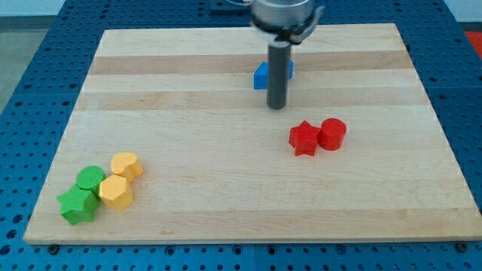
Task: Move the blue cube along with the blue triangle towards the left side
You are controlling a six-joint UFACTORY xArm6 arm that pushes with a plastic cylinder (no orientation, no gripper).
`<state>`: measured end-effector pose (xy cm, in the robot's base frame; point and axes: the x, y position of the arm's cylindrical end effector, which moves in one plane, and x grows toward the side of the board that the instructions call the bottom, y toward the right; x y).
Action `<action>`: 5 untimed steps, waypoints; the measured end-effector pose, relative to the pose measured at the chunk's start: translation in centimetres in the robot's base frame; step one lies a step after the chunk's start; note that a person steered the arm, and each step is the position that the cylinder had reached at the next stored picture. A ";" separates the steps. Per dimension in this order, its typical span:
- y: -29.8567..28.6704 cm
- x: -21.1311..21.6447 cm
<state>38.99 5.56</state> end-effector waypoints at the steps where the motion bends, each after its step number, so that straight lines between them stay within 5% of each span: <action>1: 1.3 -0.2; 5: 3.9 -8.6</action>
<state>30.42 9.42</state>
